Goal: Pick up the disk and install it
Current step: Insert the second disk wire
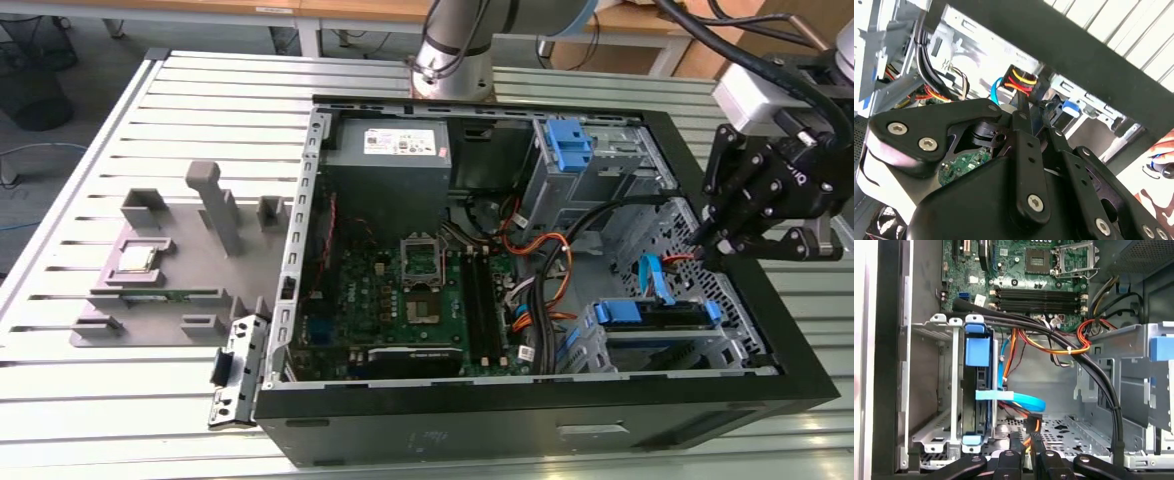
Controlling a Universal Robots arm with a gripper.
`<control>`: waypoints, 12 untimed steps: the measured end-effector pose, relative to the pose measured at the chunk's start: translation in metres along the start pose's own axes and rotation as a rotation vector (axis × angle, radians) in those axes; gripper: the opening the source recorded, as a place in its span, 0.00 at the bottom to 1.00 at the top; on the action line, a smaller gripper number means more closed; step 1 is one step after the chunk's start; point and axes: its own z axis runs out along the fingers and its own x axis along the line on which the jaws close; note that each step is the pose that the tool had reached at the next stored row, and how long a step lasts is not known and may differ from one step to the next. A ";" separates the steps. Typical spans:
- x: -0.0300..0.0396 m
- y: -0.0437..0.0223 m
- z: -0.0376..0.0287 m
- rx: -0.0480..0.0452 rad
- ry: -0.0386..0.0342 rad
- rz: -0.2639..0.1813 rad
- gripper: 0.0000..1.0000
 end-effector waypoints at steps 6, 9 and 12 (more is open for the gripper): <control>-0.0002 -0.0077 0.0018 0.0000 0.0029 0.000 0.23; -0.0001 -0.0086 0.0027 0.0000 0.0089 0.000 0.23; 0.0000 -0.0090 0.0042 -0.0001 0.0182 0.000 0.23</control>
